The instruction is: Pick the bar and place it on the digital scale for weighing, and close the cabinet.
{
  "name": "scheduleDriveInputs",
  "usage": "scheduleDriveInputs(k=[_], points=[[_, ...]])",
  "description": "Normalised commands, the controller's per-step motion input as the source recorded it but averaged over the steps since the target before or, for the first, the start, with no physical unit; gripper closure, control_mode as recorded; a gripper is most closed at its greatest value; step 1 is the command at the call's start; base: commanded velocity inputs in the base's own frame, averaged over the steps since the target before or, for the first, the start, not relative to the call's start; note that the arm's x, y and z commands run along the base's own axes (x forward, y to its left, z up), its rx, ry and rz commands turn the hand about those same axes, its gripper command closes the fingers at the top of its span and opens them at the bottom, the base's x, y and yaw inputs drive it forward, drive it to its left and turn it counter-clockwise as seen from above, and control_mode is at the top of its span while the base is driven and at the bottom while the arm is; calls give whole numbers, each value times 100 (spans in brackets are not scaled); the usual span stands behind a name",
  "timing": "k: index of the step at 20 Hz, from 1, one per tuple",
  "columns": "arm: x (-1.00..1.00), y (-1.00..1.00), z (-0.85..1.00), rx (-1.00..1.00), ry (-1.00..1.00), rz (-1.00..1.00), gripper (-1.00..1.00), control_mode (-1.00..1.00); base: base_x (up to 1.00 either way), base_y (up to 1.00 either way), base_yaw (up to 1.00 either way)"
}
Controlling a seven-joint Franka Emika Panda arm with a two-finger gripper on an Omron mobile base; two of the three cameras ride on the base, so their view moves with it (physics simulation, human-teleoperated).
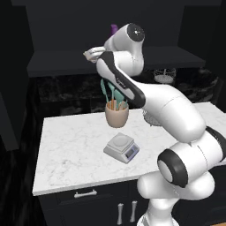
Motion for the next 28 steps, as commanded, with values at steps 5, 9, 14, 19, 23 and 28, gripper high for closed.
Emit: scheduleDriveInputs(k=[5, 9, 14, 19, 23, 28], points=[[25, 17, -13, -1, 1, -1, -100, -100, 0, 0, 0], [30, 17, -12, -1, 0, -2, -100, -100, 0, 0, 0], [28, 2, -5, 0, 0, -1, -100, -100, 0, 0, 0], [26, 3, -10, 0, 0, -2, -100, -100, 0, 0, 0], [27, 4, -16, 0, 1, -2, -100, -100, 0, 0, 0], [26, 22, -23, -2, 1, -3, 100, -100, 0, 0, 0]])
